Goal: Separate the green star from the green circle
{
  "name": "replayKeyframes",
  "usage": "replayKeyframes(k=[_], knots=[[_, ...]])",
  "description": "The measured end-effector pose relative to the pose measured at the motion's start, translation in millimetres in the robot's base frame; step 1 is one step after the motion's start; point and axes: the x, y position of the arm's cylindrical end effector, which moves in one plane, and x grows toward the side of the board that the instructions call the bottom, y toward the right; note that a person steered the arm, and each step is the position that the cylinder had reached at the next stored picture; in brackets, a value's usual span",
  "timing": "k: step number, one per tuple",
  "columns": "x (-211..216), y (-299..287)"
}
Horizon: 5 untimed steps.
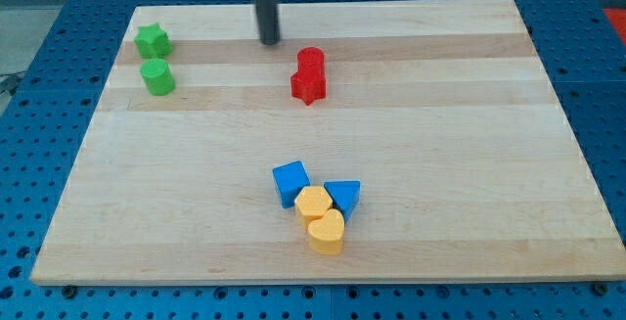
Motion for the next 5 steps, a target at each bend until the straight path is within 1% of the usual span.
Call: replayKeyframes(k=[1, 2, 3, 4, 5], knots=[[0.6, -53.6], [-0.2, -60.2], [-29.2, -95.8], [-57.7, -103.3], [-61.9, -151.1]])
